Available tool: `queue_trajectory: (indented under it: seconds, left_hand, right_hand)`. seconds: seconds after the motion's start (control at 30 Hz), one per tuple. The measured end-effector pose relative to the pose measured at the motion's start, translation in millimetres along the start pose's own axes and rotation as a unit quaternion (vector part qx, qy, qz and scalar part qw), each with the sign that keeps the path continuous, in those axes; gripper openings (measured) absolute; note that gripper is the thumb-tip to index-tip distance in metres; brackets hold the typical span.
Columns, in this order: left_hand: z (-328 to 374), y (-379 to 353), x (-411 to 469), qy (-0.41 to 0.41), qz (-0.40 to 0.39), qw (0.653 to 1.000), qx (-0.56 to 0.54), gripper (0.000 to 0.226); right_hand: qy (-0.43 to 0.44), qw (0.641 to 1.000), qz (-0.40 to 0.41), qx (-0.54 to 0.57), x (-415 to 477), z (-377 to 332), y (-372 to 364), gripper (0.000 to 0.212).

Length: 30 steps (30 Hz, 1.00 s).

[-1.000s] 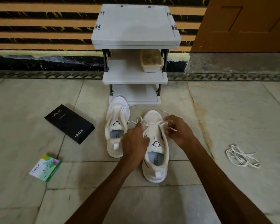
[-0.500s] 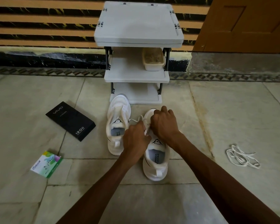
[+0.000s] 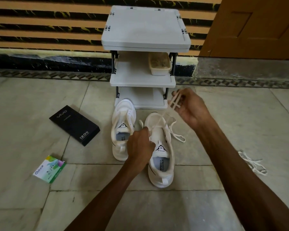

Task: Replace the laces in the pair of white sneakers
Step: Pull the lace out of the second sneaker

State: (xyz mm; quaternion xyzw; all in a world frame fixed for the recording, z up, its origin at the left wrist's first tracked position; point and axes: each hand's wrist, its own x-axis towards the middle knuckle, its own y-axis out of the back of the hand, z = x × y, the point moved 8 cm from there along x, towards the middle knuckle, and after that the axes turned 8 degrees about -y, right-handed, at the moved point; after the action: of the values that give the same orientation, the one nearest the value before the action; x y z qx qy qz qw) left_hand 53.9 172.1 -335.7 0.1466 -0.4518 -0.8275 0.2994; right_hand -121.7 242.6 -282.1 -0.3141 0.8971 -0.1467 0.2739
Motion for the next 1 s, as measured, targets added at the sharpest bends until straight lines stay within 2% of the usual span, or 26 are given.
queue_trajectory:
  seconds: [0.03, 0.07, 0.1, 0.13, 0.17, 0.2, 0.23, 0.27, 0.3, 0.33, 0.37, 0.4, 0.43, 0.47, 0.57, 0.67, 0.73, 0.77, 0.83, 0.9, 0.93, 0.97, 1.0]
  left_hand:
    - [0.6, -0.3, 0.0, -0.003, -0.001, 1.0, -0.004, 0.024]
    - [0.5, -0.4, 0.4, -0.004, -0.004, 1.0, -0.011, 0.023]
    - [-0.2, -0.6, 0.7, -0.003, -0.007, 1.0, -0.019, 0.023]
    - [-0.5, -0.9, 1.5, -0.001, -0.008, 1.0, -0.025, 0.022]
    - [-1.2, -0.6, 1.6, 0.001, -0.006, 1.0, -0.028, 0.021]
    - [-1.7, -0.6, 1.3, 0.002, -0.004, 1.0, -0.03, 0.021]
    - [-2.2, -0.8, 0.6, 0.002, -0.001, 0.999, -0.033, 0.02]
    - [-2.1, -1.3, 0.7, 0.0, 0.001, 0.999, -0.036, 0.02]
    - [-2.4, -1.9, 0.4, 0.0, 0.001, 0.999, -0.038, 0.021]
    - [-2.8, -2.5, 0.0, 0.001, 0.0, 0.999, -0.042, 0.022]
    - [-3.1, -2.8, 0.3, 0.002, -0.001, 0.999, -0.047, 0.023]
    - [-3.6, -2.9, 0.6, 0.002, -0.001, 0.999, -0.052, 0.023]
    - [-4.3, -2.7, 0.7, 0.002, -0.001, 0.998, -0.056, 0.023]
    - [-4.8, -2.5, 0.3, 0.002, -0.001, 0.998, -0.057, 0.022]
    - [-7.1, -2.0, -0.2, -0.001, -0.001, 0.998, -0.055, 0.021]
    - [-7.8, -2.5, 1.5, -0.001, -0.002, 0.999, -0.054, 0.02]
    - [-8.3, -3.1, 1.9, 0.001, -0.003, 0.999, -0.052, 0.02]
    - [-8.6, -3.8, 2.0, 0.002, -0.003, 0.999, -0.053, 0.02]
    - [-9.5, -4.3, 1.6, 0.005, -0.002, 0.999, -0.052, 0.019]
    - [-10.4, -4.3, 2.1, 0.005, -0.002, 0.999, -0.051, 0.019]
    - [-10.5, -4.2, 2.6, 0.005, -0.002, 0.999, -0.051, 0.019]
    - [-10.7, -3.9, 2.8, 0.005, -0.003, 0.999, -0.052, 0.02]
    - [-10.5, -3.8, 2.7, 0.005, -0.004, 0.999, -0.053, 0.02]
  right_hand:
    - [-0.034, 0.996, -0.018, 0.081, 1.5, 10.1, -0.2, 0.018]
    - [-0.058, 0.995, -0.024, 0.08, 1.9, 22.9, -0.1, 0.017]
    - [-0.071, 0.997, -0.013, 0.007, 1.8, 36.4, 1.2, 0.016]
    - [-0.061, 0.991, 0.007, -0.117, 2.1, 46.5, 4.6, 0.014]
    - [-0.031, 0.961, 0.03, -0.273, 2.5, 53.0, 7.0, 0.01]
    - [0.012, 0.9, 0.054, -0.433, 3.2, 56.6, 8.4, 0.008]
    - [0.051, 0.815, 0.06, -0.574, 4.3, 62.0, 4.9, 0.012]
    - [0.071, 0.733, 0.054, -0.675, 6.1, 71.3, 0.8, 0.017]
    - [0.074, 0.669, 0.053, -0.738, 6.9, 80.9, -2.0, 0.022]
    - [0.073, 0.627, 0.061, -0.773, 6.0, 88.0, -3.6, 0.024]
    - [0.076, 0.604, 0.074, -0.79, 5.3, 91.7, -5.1, 0.022]
    - [0.086, 0.597, 0.086, -0.793, 5.2, 91.8, -7.0, 0.018]
    - [0.097, 0.603, 0.092, -0.786, 4.7, 89.1, -9.3, 0.012]
    - [0.109, 0.624, 0.093, -0.768, 3.5, 83.9, -10.3, 0.008]
    - [0.167, 0.735, 0.113, -0.648, -8.0, 51.5, -12.2, 0.015]
    - [0.248, 0.85, 0.15, -0.44, -27.4, 2.6, -12.3, 0.01]
    - [0.243, 0.92, 0.14, -0.274, -30.3, -17.5, -8.8, 0.007]
    - [0.234, 0.942, 0.123, -0.206, -30.2, -22.7, -7.6, 0.006]
    - [0.176, 0.978, 0.057, -0.097, -24.7, -14.9, -8.5, 0.008]
    - [0.077, 0.997, 0.009, -0.019, -16.7, 11.1, -6.9, 0.013]
    - [0.031, 0.999, 0.009, -0.022, -14.3, 24.9, -4.4, 0.016]
    - [0.001, 0.997, 0.023, -0.075, -12.2, 37.4, -0.9, 0.017]
    - [-0.006, 0.983, 0.042, -0.181, -10.0, 46.1, 3.3, 0.015]
